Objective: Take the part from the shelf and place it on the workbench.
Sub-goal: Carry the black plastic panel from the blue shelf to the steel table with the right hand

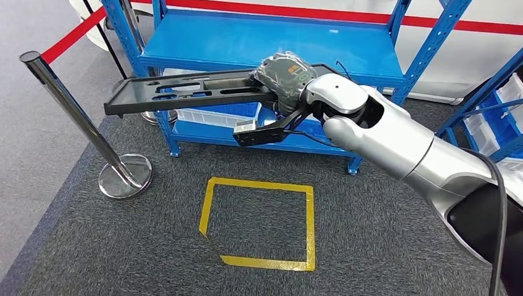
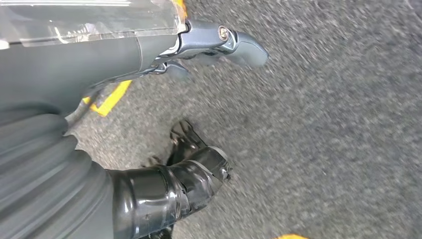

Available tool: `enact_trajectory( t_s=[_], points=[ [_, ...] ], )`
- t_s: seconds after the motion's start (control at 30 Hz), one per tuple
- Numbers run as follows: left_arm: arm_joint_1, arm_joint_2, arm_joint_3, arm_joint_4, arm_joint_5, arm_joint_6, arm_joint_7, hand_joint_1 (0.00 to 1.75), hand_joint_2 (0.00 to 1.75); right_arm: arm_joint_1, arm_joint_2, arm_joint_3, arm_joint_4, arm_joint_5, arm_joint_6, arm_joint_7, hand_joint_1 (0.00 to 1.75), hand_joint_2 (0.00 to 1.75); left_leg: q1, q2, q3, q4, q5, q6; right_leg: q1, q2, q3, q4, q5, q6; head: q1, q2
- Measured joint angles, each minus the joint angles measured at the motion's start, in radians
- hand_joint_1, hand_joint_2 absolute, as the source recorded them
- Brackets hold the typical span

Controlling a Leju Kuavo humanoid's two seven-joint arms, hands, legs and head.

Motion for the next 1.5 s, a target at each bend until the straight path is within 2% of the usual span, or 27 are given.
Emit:
enact_trajectory(
  t_s=[0.03, 0.1, 0.17, 0.23, 0.3, 0.33, 0.43, 0.47, 0.5, 0.53, 0.57, 0.63, 0.7, 0.77, 0.8, 0.87, 0.93, 1.0, 1.03, 1.07, 1.13, 1.2, 1.27, 1.33, 1.4, 1.47, 1.5],
  points=[
    [0.000, 0.000, 0.000, 0.000, 0.000, 0.000, 0.000, 0.00, 1.75, 0.001, 0.000, 0.000, 0.001, 0.000, 0.000, 0.000, 1.75, 1.75, -0.001, 0.000, -0.017, 0.002, 0.011, -0.001, 0.000, 0.000, 0.021, 0.002, 0.025, -0.002, 0.000, 0.000],
    [0.000, 0.000, 0.000, 0.000, 0.000, 0.000, 0.000, 0.00, 1.75, 0.001, 0.001, 0.000, 0.001, 0.000, 0.000, 0.000, 1.75, 1.75, -0.003, 0.000, -0.045, 0.006, 0.033, -0.004, 0.003, 0.001, 0.113, -0.090, 0.067, -0.012, 0.000, 0.000],
    [0.001, -0.001, 0.000, 0.000, 0.000, 0.000, 0.000, 0.00, 1.75, -0.001, 0.004, 0.000, 0.000, 0.000, -0.001, 0.000, 1.75, 1.75, -0.005, -0.001, -0.059, 0.006, 0.053, -0.011, 0.010, 0.001, 0.221, -0.240, 0.046, -0.023, 0.000, 0.000],
    [0.003, -0.002, 0.000, 0.000, 0.000, 0.000, 0.000, 0.00, 1.75, -0.003, 0.007, 0.000, 0.000, 0.000, -0.002, 0.001, 1.75, 1.75, -0.004, -0.001, -0.064, -0.003, 0.077, -0.022, 0.016, 0.001, 0.260, -0.315, 0.030, -0.028, 0.000, 0.000],
    [0.004, -0.002, 0.000, 0.000, 0.000, 0.001, 0.001, 0.00, 1.75, -0.002, 0.010, 0.000, 0.002, 0.000, -0.002, 0.004, 1.75, 1.75, -0.004, -0.003, -0.073, -0.013, 0.086, -0.033, 0.012, -0.003, 0.246, -0.331, 0.056, -0.036, 0.000, 0.000],
    [0.004, -0.002, 0.000, 0.000, 0.000, 0.001, 0.001, 0.00, 1.75, -0.002, 0.012, 0.000, 0.004, 0.000, -0.002, 0.006, 1.75, 1.75, -0.003, -0.004, -0.083, 0.000, 0.065, -0.037, 0.009, -0.006, 0.236, -0.339, 0.072, -0.043, 0.000, 0.000],
    [0.006, 0.000, 0.000, 0.000, 0.000, 0.001, 0.001, 0.00, 1.75, -0.002, 0.021, 0.000, 0.006, 0.000, -0.002, 0.011, 1.75, 1.75, 0.001, -0.006, -0.130, 0.161, -0.080, -0.047, 0.007, -0.008, 0.195, -0.345, 0.113, -0.056, 0.000, 0.000],
    [0.007, 0.000, 0.000, 0.000, 0.000, 0.002, 0.001, 0.00, 1.75, -0.002, 0.023, 0.000, 0.008, 0.001, -0.002, 0.013, 1.75, 1.75, 0.001, -0.006, -0.142, 0.230, -0.108, -0.051, 0.007, -0.008, 0.179, -0.343, 0.124, -0.056, 0.000, 0.000],
    [0.006, 0.001, 0.000, 0.000, 0.000, 0.003, 0.000, 0.00, 1.75, -0.001, 0.025, 0.001, 0.009, 0.001, -0.002, 0.014, 1.75, 1.75, 0.002, -0.006, -0.144, 0.280, -0.110, -0.054, 0.007, -0.008, 0.162, -0.340, 0.135, -0.054, 0.000, 0.000],
    [0.006, 0.001, 0.000, 0.000, 0.000, 0.003, 0.000, 0.00, 1.75, -0.001, 0.026, 0.001, 0.010, 0.002, -0.002, 0.015, 1.75, 1.75, 0.003, -0.006, -0.132, 0.299, -0.090, -0.057, 0.006, -0.008, 0.146, -0.337, 0.145, -0.052, 0.000, 0.000],
    [0.006, 0.001, 0.000, 0.000, 0.000, 0.004, 0.000, 0.00, 1.75, -0.001, 0.027, 0.001, 0.011, 0.002, -0.002, 0.015, 1.75, 1.75, 0.005, -0.006, -0.102, 0.281, -0.060, -0.058, 0.005, -0.008, 0.130, -0.333, 0.155, -0.049, 0.000, 0.000],
    [0.005, 0.001, 0.000, 0.000, -0.001, 0.004, -0.001, 0.00, 1.75, -0.002, 0.029, 0.001, 0.012, 0.003, -0.002, 0.015, 1.75, 1.75, 0.007, -0.006, 0.001, 0.159, -0.032, -0.060, 0.006, -0.009, 0.105, -0.323, 0.168, -0.040, 0.000, 0.000],
    [0.005, 0.002, 0.000, 0.000, -0.001, 0.004, -0.003, 0.00, 1.75, -0.005, 0.031, 0.001, 0.012, 0.004, -0.003, 0.015, 1.75, 1.75, 0.005, -0.011, 0.089, 0.027, -0.061, -0.055, 0.009, -0.009, 0.088, -0.313, 0.182, -0.031, 0.000, 0.000],
    [0.005, 0.002, 0.000, 0.000, -0.001, 0.003, -0.006, 0.00, 1.75, -0.007, 0.032, 0.001, 0.013, 0.005, -0.005, 0.016, 1.75, 1.75, 0.003, -0.015, 0.109, -0.020, -0.078, -0.046, 0.010, -0.010, 0.078, -0.312, 0.198, -0.023, 0.000, 0.000],
    [0.005, 0.002, 0.000, 0.000, -0.001, 0.002, -0.008, 0.00, 1.75, -0.007, 0.032, 0.001, 0.013, 0.005, -0.006, 0.016, 1.75, 1.75, 0.004, -0.013, 0.102, -0.020, -0.072, -0.042, 0.009, -0.009, 0.073, -0.311, 0.196, -0.019, 0.000, 0.000],
    [0.005, 0.002, 0.000, 0.000, -0.001, 0.001, -0.011, 0.00, 1.75, -0.007, 0.032, 0.001, 0.014, 0.007, -0.006, 0.016, 1.75, 1.75, 0.007, -0.008, 0.087, -0.020, -0.056, -0.026, 0.007, -0.005, 0.053, -0.263, 0.140, -0.010, 0.000, 0.000],
    [0.005, 0.002, 0.000, 0.000, -0.001, 0.001, -0.012, 0.00, 1.75, -0.007, 0.032, 0.001, 0.015, 0.008, -0.006, 0.016, 1.75, 1.75, 0.003, -0.004, 0.067, -0.015, -0.044, -0.013, 0.006, -0.003, 0.020, -0.143, 0.045, -0.006, 0.001, 0.000],
    [0.005, 0.002, 0.000, 0.000, -0.001, 0.001, -0.013, 0.00, 1.75, -0.006, 0.032, 0.001, 0.015, 0.008, -0.006, 0.016, 1.75, 1.75, -0.002, -0.003, 0.045, -0.004, -0.035, -0.007, 0.007, -0.002, -0.002, -0.022, -0.002, -0.007, 0.000, 0.000],
    [0.005, 0.002, 0.000, 0.000, -0.001, 0.001, -0.014, 0.00, 1.75, -0.005, 0.032, 0.001, 0.016, 0.008, -0.006, 0.016, 1.75, 1.75, -0.005, -0.003, 0.034, 0.003, -0.032, -0.006, 0.008, -0.001, 0.005, 0.000, 0.003, -0.011, 0.000, 0.000],
    [0.005, 0.002, 0.000, 0.000, -0.002, 0.001, -0.015, 0.00, 1.75, -0.005, 0.032, 0.001, 0.016, 0.009, -0.006, 0.017, 1.75, 1.75, -0.009, -0.004, 0.025, 0.010, -0.030, -0.005, 0.011, 0.000, 0.032, -0.022, 0.025, -0.018, 0.000, 0.000],
    [0.005, 0.000, 0.000, 0.000, -0.002, 0.001, -0.016, 0.00, 1.75, -0.006, 0.032, 0.001, 0.016, 0.011, -0.007, 0.018, 1.75, 1.75, -0.015, -0.006, 0.013, 0.021, -0.027, -0.005, 0.018, 0.003, 0.118, -0.146, 0.066, -0.043, -0.001, 0.000],
    [0.003, -0.003, 0.000, 0.000, -0.004, 0.001, -0.016, 0.00, 1.75, -0.008, 0.034, 0.001, 0.016, 0.012, -0.008, 0.019, 1.75, 1.75, -0.015, -0.005, 0.004, 0.025, -0.019, -0.010, 0.028, 0.003, 0.178, -0.252, 0.072, -0.063, -0.003, 0.000],
    [0.002, -0.005, 0.000, 0.000, -0.007, 0.001, -0.015, 0.00, 1.75, -0.011, 0.035, 0.001, 0.017, 0.013, -0.010, 0.020, 1.75, 1.75, -0.007, -0.005, -0.001, 0.019, -0.004, -0.021, 0.037, 0.002, 0.188, -0.285, 0.077, -0.065, -0.004, 0.000],
    [0.002, -0.005, 0.000, -0.001, -0.008, 0.001, -0.015, 0.00, 1.75, -0.012, 0.036, 0.001, 0.019, 0.013, -0.011, 0.023, 1.75, 1.75, -0.006, -0.008, -0.006, 0.009, -0.002, -0.033, 0.032, -0.001, 0.190, -0.315, 0.101, -0.066, -0.004, 0.000],
    [0.002, -0.005, 0.000, 0.000, -0.009, 0.001, -0.014, 0.00, 1.75, -0.014, 0.038, 0.001, 0.021, 0.014, -0.011, 0.025, 1.75, 1.75, -0.008, -0.010, -0.023, 0.044, -0.055, -0.043, 0.020, -0.005, 0.188, -0.350, 0.126, -0.068, -0.004, 0.000],
    [0.004, -0.004, 0.000, 0.000, -0.009, 0.001, -0.013, 0.00, 1.75, -0.015, 0.041, 0.002, 0.022, 0.014, -0.012, 0.026, 1.75, 1.75, -0.001, -0.010, -0.055, 0.157, -0.140, -0.057, 0.014, -0.006, 0.168, -0.352, 0.141, -0.067, -0.005, 0.000],
    [0.004, -0.002, 0.000, 0.000, -0.009, 0.001, -0.013, 0.00, 1.75, -0.015, 0.041, 0.002, 0.023, 0.014, -0.012, 0.027, 1.75, 1.75, 0.003, -0.010, -0.068, 0.220, -0.165, -0.065, 0.011, -0.008, 0.155, -0.345, 0.146, -0.064, -0.005, 0.000]
  ],
)
